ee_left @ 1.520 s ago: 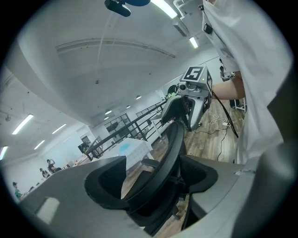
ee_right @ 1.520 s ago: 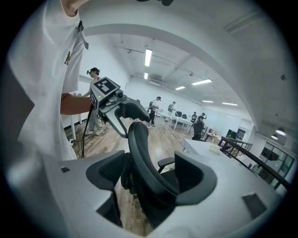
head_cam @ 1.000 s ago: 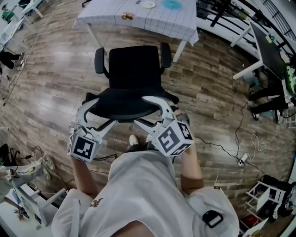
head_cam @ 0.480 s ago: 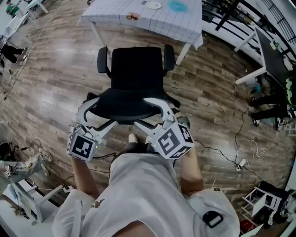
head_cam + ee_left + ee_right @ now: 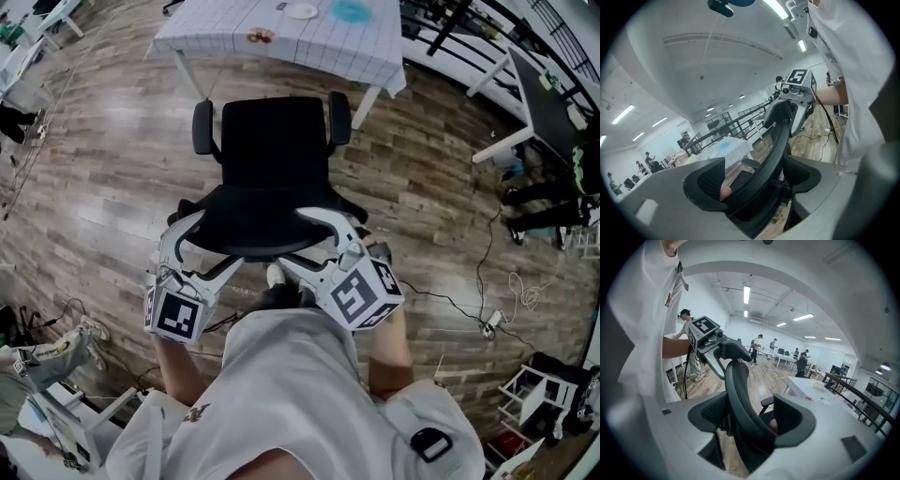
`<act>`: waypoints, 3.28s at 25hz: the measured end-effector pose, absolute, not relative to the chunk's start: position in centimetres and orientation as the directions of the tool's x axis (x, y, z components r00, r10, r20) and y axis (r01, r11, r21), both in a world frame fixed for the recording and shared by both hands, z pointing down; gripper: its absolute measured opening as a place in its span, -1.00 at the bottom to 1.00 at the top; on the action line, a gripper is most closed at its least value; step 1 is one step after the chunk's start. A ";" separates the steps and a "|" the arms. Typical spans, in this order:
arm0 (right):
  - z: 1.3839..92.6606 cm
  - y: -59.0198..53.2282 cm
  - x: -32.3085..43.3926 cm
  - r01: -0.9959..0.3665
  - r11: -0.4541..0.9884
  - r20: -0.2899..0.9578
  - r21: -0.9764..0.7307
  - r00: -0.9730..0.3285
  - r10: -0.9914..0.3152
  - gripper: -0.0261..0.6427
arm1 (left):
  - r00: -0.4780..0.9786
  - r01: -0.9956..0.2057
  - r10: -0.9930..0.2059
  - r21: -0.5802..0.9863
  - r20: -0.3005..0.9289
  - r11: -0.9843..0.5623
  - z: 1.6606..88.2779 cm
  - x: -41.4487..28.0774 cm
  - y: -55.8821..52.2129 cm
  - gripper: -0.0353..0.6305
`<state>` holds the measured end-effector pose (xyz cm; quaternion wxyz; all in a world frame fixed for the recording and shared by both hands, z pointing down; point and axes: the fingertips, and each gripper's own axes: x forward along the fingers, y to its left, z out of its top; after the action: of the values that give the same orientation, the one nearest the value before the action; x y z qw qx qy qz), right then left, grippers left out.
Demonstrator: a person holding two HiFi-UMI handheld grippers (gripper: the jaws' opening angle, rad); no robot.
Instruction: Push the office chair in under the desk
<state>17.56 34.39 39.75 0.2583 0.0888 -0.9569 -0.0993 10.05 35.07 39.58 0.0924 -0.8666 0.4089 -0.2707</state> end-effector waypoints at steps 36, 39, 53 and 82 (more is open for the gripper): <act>40.5 27.4 16.3 -0.103 0.968 0.515 0.228 -0.831 -0.210 -0.01 | 0.537 -0.646 -0.735 -0.358 0.414 -0.674 40.1 8.6 27.6 0.29; 40.5 26.9 16.4 -0.093 0.969 0.524 0.227 -0.828 -0.202 -0.03 | 0.532 -0.645 -0.731 -0.355 0.427 -0.677 40.2 8.8 27.1 0.28; 40.3 23.9 15.7 -0.089 0.972 0.525 0.218 -0.829 -0.194 -0.03 | 0.531 -0.649 -0.733 -0.353 0.425 -0.674 39.8 7.9 24.0 0.29; 40.2 18.3 12.9 -0.119 0.975 0.548 0.187 -0.811 -0.204 -0.02 | 0.577 -0.610 -0.707 -0.360 0.408 -0.706 39.6 5.3 18.2 0.29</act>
<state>12.89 18.31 40.21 0.2954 0.0851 -0.9488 -0.0722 5.33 18.24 39.64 0.0901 -0.8834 0.3729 -0.2691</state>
